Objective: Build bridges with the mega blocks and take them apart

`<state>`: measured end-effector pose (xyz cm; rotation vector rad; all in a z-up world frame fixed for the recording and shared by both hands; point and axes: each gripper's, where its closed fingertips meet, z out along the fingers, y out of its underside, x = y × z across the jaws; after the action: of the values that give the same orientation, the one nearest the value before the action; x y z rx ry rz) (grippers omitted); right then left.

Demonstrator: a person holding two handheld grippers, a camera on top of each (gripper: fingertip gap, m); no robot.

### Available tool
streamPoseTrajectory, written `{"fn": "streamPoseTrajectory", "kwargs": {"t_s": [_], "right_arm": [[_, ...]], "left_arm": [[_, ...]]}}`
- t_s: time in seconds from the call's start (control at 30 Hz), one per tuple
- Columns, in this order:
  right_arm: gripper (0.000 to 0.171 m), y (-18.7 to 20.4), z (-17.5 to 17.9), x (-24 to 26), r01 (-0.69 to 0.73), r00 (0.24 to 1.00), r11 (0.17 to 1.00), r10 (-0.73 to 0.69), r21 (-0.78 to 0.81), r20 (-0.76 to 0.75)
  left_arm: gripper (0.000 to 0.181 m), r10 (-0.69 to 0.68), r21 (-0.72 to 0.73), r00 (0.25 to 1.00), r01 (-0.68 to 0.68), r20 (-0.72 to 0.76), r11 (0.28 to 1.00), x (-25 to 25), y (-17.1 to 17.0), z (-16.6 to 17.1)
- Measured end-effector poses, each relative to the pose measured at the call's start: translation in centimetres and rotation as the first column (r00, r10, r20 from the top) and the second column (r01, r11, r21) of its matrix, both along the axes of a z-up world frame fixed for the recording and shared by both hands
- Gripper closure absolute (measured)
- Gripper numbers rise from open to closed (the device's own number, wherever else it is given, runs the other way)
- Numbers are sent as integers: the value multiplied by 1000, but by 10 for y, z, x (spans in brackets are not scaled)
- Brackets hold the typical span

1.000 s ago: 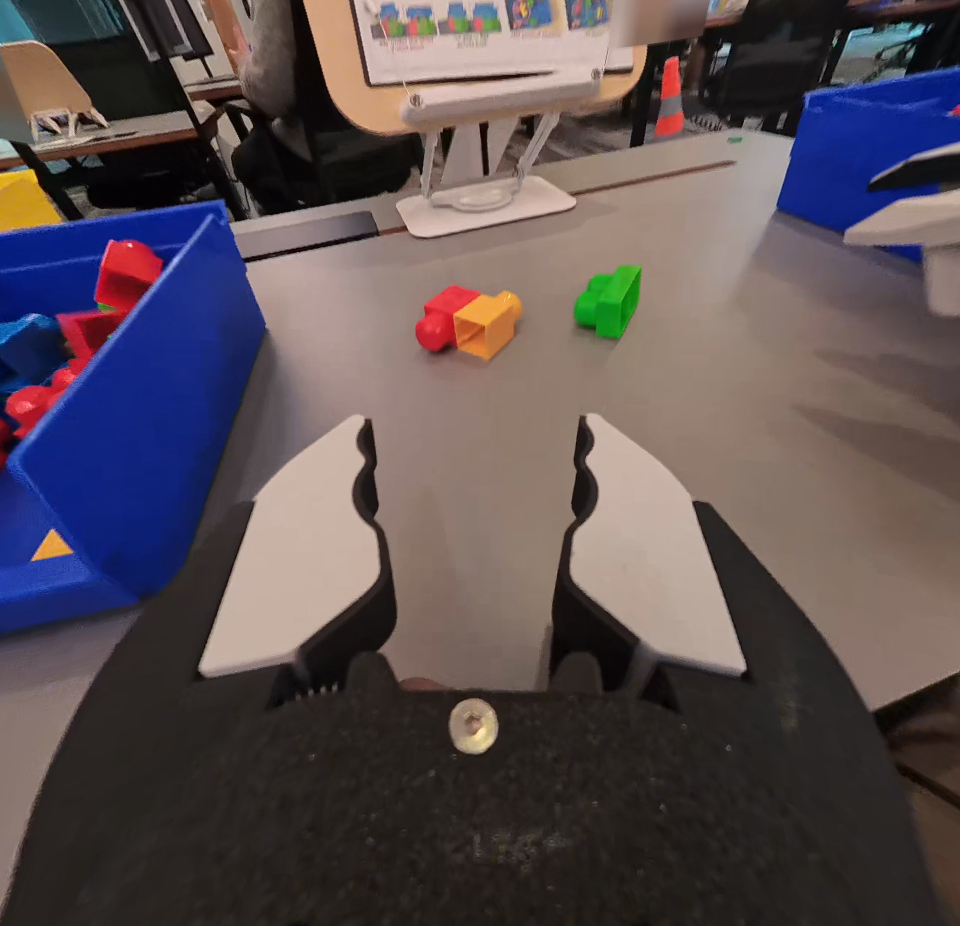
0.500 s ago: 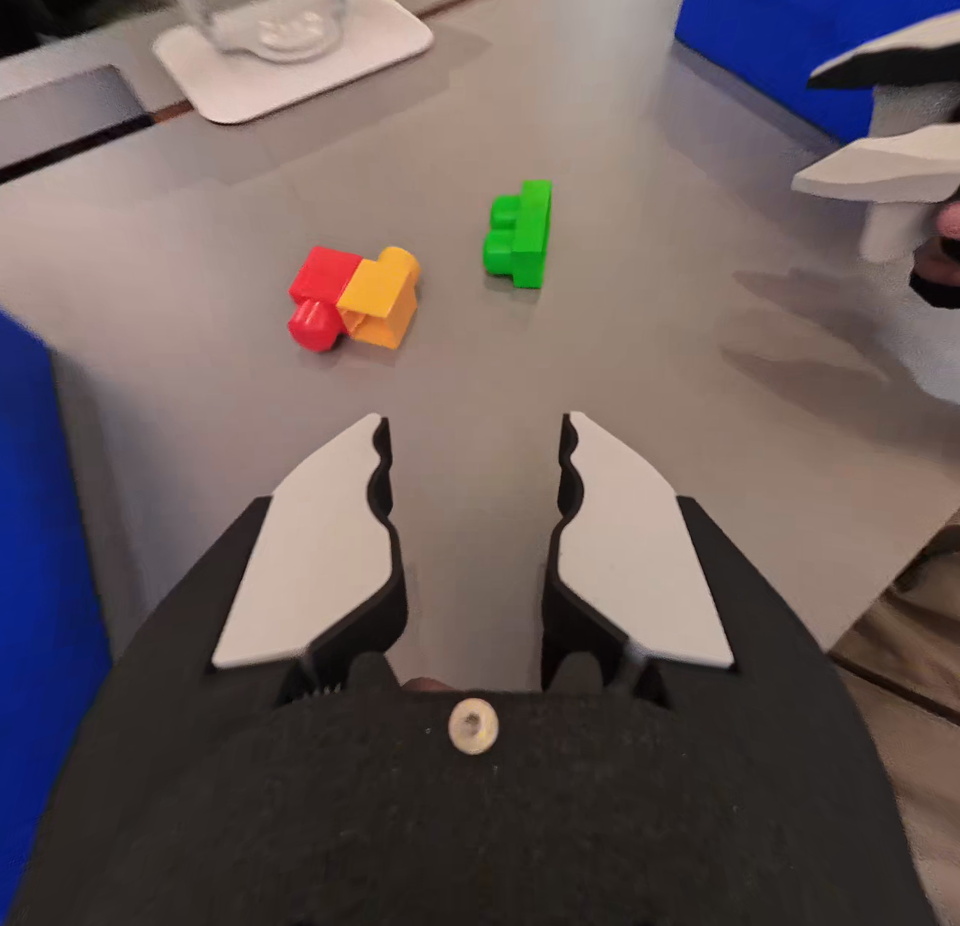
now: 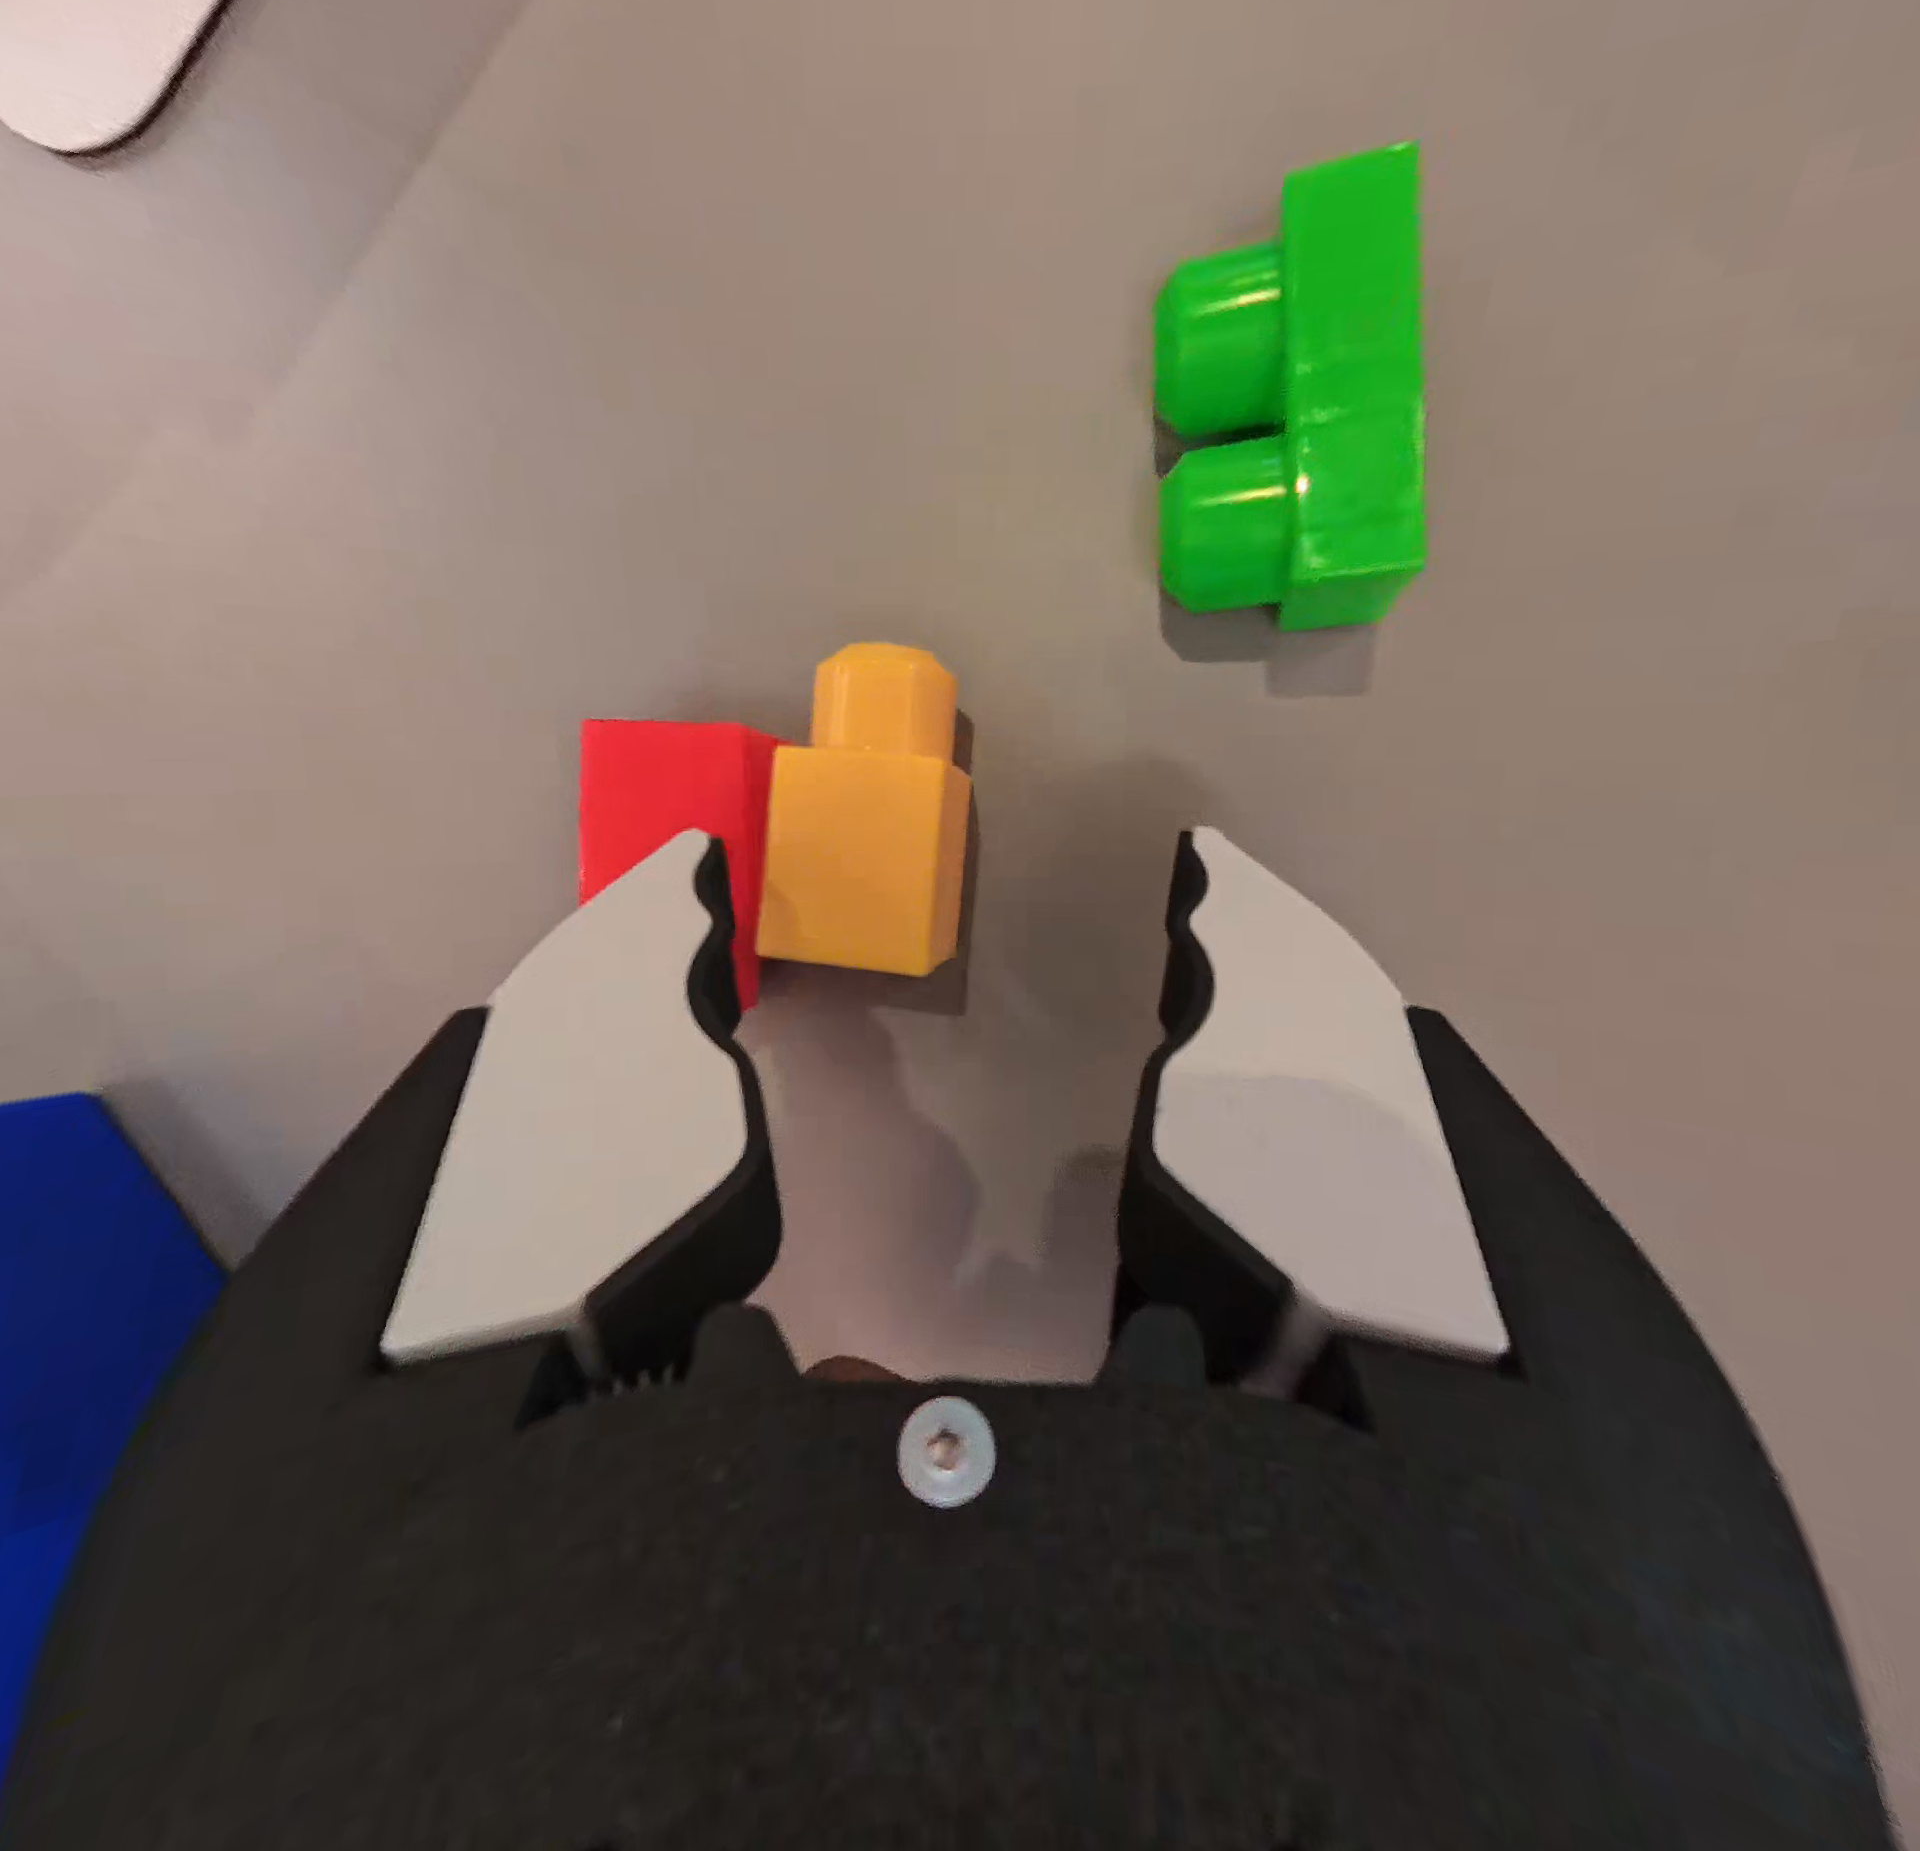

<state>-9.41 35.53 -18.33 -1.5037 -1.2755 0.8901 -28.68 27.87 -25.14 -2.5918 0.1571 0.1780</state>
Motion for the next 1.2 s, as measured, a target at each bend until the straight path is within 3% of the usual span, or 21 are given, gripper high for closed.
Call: {"fn": "streamPoseTrajectory", "kwargs": {"t_s": [0.3, 0.5, 0.67, 0.77, 0.93, 1.07, 1.2], "right_arm": [[108, 5, -2, 2, 9, 1000, 1000, -9, -9, 4], [108, 8, -2, 4, 17, 1000, 1000, -17, -9, 7], [108, 9, -2, 6, 20, 1000, 1000, -20, -9, 5], [108, 8, -4, 5, 15, 1000, 1000, -15, -15, 9], [108, 5, -2, 5, 8, 1000, 1000, -8, -14, 6], [108, 4, 1, 5, 7, 1000, 1000, -7, -9, 3], [108, 5, 3, 7, 9, 1000, 1000, -9, -8, -2]], "left_arm": [[101, 11, -43, 1000, -12, -20, 999, -29, 3, 5], [100, -58, -1, 998, 58, -20, 998, 7, -14, 34], [103, 8, 112, 1000, -5, -24, 994, 30, -49, 52], [104, 17, 95, 1000, -17, 2, 995, 36, -56, 49], [99, -11, 11, 1000, 11, 9, 1000, 22, -30, 39], [105, -24, -60, 998, 27, 60, 998, 6, -3, 26], [107, -54, -202, 996, 69, 77, 977, -2, 8, 8]]}}
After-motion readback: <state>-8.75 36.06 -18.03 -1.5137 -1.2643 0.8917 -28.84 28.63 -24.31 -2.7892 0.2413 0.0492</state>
